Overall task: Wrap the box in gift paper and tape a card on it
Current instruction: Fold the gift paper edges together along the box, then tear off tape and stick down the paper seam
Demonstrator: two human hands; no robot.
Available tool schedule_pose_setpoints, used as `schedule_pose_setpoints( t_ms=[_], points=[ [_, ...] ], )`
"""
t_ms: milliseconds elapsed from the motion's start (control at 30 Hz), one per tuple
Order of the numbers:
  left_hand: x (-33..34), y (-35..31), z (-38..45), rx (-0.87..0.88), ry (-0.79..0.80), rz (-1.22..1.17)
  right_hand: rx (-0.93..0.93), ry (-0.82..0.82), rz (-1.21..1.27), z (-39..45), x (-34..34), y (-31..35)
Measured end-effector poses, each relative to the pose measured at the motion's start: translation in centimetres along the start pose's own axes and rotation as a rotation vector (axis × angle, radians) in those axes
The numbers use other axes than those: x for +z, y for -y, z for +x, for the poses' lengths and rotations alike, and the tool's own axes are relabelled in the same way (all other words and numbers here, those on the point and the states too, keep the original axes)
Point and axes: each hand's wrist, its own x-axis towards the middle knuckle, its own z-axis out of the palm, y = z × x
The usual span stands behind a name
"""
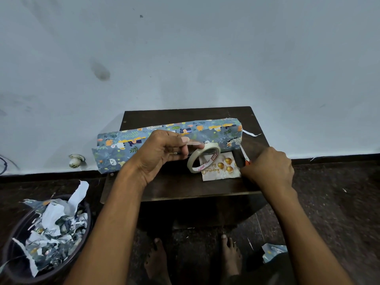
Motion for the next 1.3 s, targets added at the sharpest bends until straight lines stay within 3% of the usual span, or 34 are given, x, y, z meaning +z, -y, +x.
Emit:
schedule_pose_setpoints(
  t_ms=[400, 500, 633, 700, 1033, 1300],
  points=[
    [0.4, -0.3, -0.1, -0.015, 0.016, -0.025, -0.052, 0.027, -0.036, -0.5, -0.3, -0.1],
    [0.4, -0.4, 0.0, -0.018, 0.016, -0.021, -0.055, 0.026, 0.058, -0.6, 0.0, -0.7],
    [0.5, -0.4, 0.0, -0.022, 0.017, -0.02, 0.012, 0.129, 0.4, -0.5, 0.4, -1.7],
    [0.5, -0.3, 0.0, -0.023, 0.008, -0.019, -0.024, 0.093, 0.46, -1.0, 0.7, -2.0],
    [0.3, -0.1, 0.4, -0.019, -0.013, -0.004, -0.158, -0.122, 0.292, -3.8, 1.8, -3.3],
    [0.3, 0.0, 0.3, -0.018, -0.013, 0.0, -0.217, -0.064, 0.121, -3.8, 2.8, -2.0]
  ],
)
